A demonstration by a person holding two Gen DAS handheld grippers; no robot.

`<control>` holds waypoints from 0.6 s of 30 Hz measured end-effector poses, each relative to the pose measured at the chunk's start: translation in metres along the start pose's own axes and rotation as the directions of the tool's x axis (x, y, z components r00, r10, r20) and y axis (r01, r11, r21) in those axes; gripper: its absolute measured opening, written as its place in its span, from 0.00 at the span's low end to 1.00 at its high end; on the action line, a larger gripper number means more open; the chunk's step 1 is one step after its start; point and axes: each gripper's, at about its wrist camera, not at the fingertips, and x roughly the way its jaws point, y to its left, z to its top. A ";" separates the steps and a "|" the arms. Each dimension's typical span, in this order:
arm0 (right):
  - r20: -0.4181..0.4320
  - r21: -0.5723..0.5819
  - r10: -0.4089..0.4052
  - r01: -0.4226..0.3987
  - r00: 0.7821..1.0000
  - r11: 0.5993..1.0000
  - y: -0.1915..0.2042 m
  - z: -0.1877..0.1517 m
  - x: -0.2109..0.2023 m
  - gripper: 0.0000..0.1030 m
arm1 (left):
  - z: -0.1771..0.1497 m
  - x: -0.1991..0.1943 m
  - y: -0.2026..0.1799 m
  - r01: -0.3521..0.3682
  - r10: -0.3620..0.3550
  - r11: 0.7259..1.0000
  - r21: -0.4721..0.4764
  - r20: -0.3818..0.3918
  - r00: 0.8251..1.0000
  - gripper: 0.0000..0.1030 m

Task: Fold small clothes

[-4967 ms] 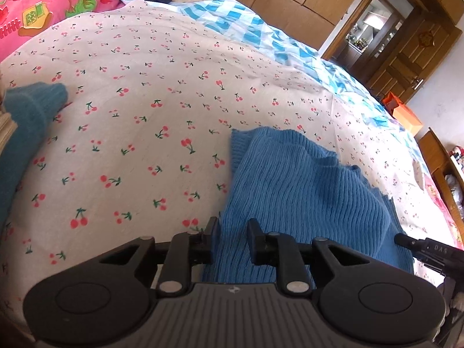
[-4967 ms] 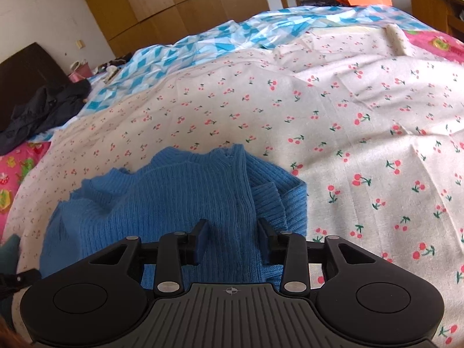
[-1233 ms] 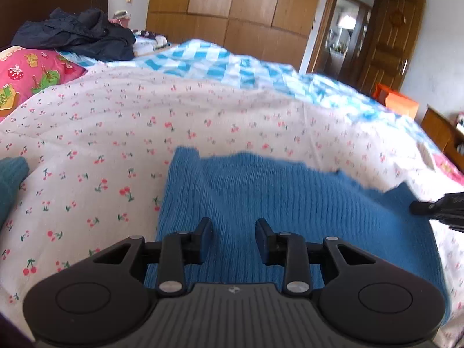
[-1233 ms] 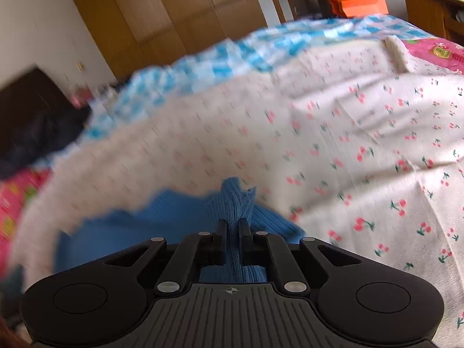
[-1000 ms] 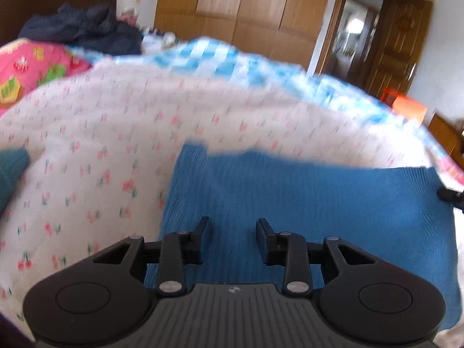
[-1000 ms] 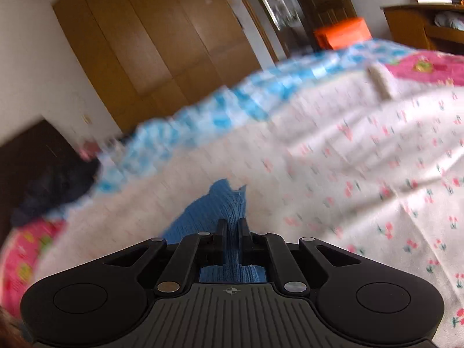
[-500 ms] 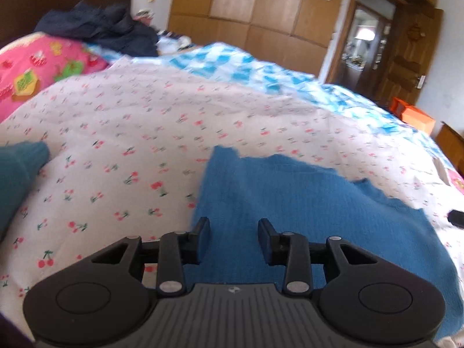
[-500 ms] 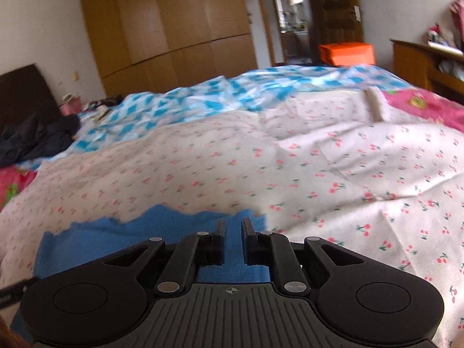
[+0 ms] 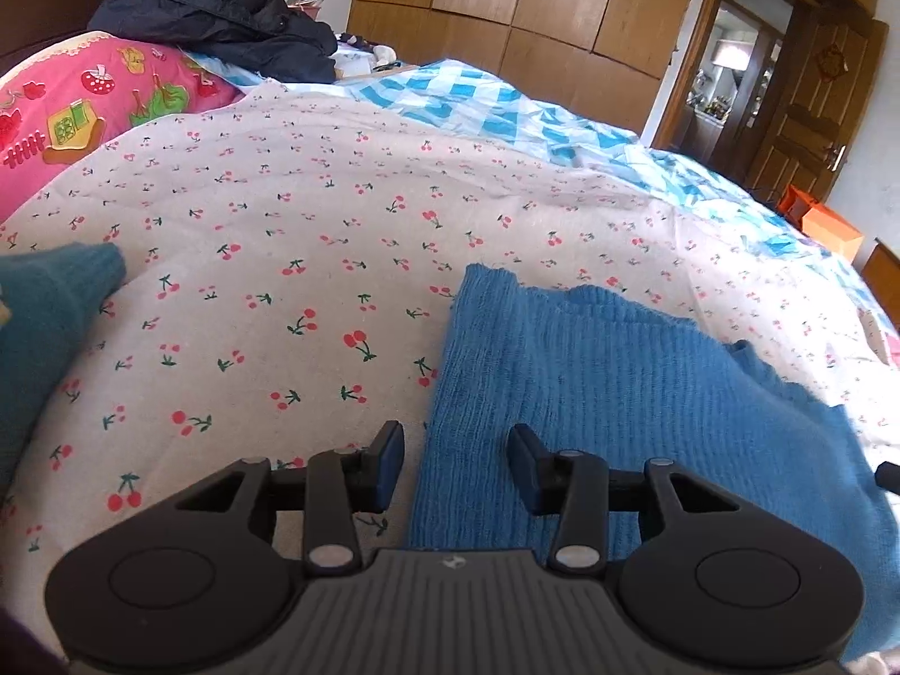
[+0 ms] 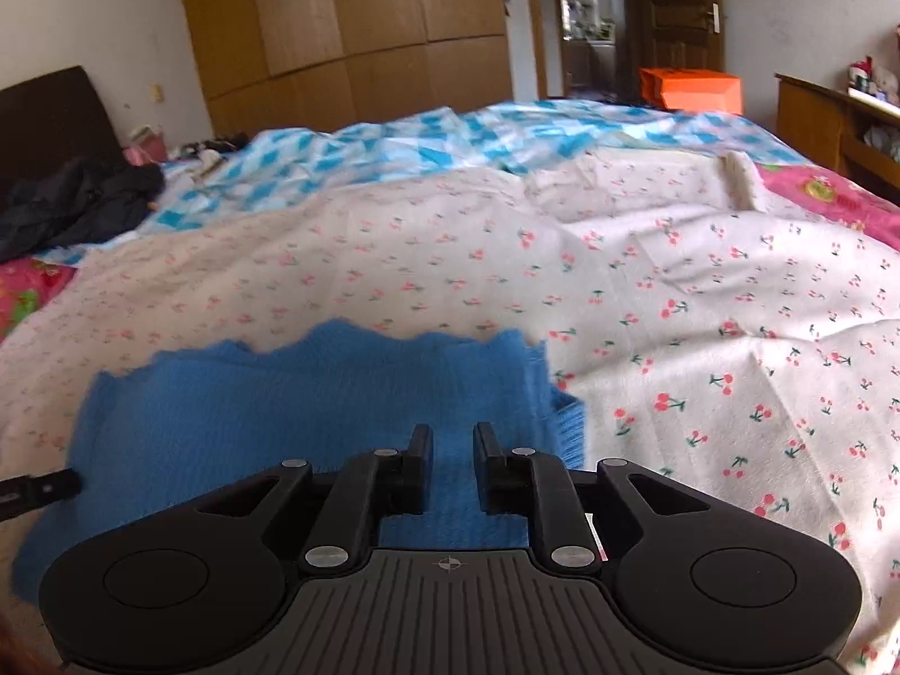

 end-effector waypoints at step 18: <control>-0.129 0.036 -0.039 0.044 0.991 0.998 -0.005 -0.043 0.007 0.19 | -0.014 -0.027 0.003 -0.009 0.009 1.000 -0.004 -0.019 1.000 0.46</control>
